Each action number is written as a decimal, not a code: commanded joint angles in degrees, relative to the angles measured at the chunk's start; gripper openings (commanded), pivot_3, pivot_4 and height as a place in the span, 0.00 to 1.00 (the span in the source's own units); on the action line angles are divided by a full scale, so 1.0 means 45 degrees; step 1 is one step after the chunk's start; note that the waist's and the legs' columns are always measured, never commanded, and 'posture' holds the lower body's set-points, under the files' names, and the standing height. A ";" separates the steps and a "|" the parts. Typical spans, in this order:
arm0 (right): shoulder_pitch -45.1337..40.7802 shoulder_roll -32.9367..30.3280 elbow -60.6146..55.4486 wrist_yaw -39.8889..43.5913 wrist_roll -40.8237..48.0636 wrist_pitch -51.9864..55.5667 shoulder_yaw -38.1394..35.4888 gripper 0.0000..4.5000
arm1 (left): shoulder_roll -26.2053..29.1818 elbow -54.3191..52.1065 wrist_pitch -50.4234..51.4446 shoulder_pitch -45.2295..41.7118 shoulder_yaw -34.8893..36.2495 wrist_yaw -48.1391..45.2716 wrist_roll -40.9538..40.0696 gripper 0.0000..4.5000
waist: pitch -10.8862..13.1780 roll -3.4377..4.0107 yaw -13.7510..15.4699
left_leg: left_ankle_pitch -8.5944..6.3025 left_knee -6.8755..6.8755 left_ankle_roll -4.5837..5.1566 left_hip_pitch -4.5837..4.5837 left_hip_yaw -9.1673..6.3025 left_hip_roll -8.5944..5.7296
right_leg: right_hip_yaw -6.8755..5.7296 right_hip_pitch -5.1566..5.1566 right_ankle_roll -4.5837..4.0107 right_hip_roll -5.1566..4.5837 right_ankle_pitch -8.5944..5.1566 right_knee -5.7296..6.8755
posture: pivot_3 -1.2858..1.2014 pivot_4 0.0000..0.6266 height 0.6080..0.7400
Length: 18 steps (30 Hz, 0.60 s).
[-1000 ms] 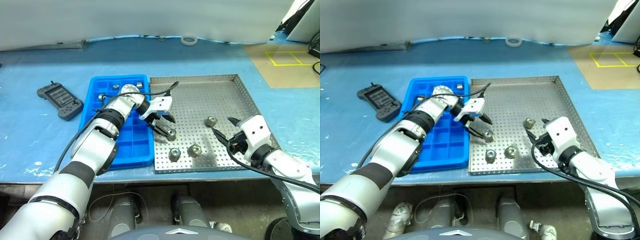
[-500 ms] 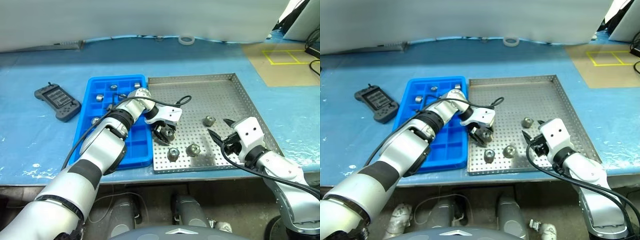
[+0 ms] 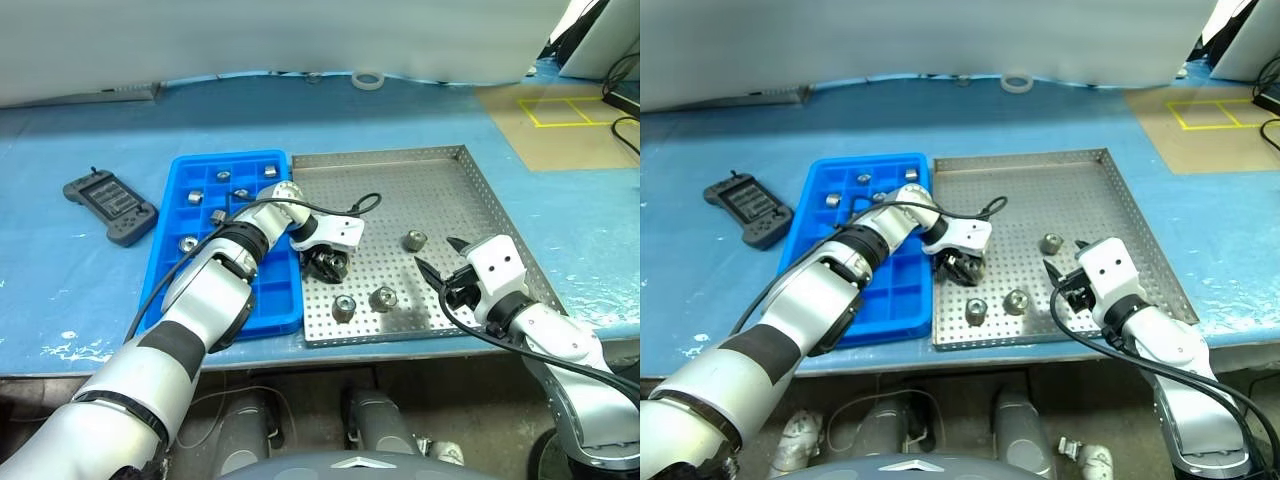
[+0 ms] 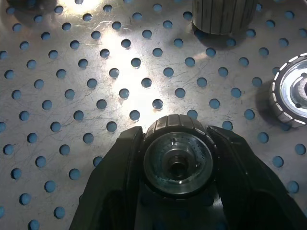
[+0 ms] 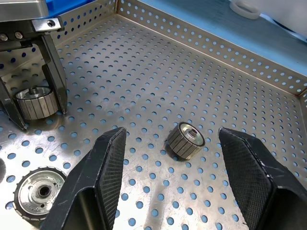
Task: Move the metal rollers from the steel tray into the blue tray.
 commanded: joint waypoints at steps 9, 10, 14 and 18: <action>-0.1042 -0.0482 0.0198 0.1020 0.0550 -0.0383 0.0141 0.72 | 0.0554 -0.0850 0.1042 -0.0558 0.2651 -0.1177 -0.2611 0.39 | 0.0001 0.0001 0.0059 | -0.0001 0.0002 0.0003 -0.0014 -0.0001 0.0000 | -0.0003 -0.0011 -0.0002 -0.0001 0.0001 0.0001 | 0.35 0.24 1.00; -0.1295 -0.0615 0.0259 0.1292 0.0680 -0.0377 0.0212 0.72 | 0.0734 -0.1199 0.1315 -0.0540 0.3007 -0.1579 -0.3043 0.39 | 0.0003 0.0001 0.0088 | -0.0001 0.0002 0.0004 -0.0014 -0.0001 0.0000 | -0.0003 -0.0011 -0.0002 -0.0002 0.0001 0.0001 | 0.36 0.24 1.00; -0.2416 -0.1077 0.0771 0.2369 0.1100 -0.0485 0.0757 0.72 | 0.1599 -0.3235 0.3060 -0.0038 0.3973 -0.2546 -0.4436 0.39 | 0.0004 0.0001 0.0289 | 0.0001 0.0002 0.0001 -0.0008 -0.0001 0.0002 | -0.0002 -0.0020 -0.0005 -0.0003 0.0002 0.0026 | 0.39 0.24 1.00; -0.4456 -0.1085 0.2096 0.3559 0.1300 -0.1061 0.1859 0.72 | 0.3047 -0.7068 0.6283 0.1599 0.4924 -0.1991 -0.5763 0.39 | 0.0007 0.0007 0.0438 | 0.0007 0.0000 -0.0010 0.0004 -0.0001 0.0004 | 0.0001 -0.0027 -0.0007 -0.0003 0.0000 0.0064 | 0.45 0.24 1.00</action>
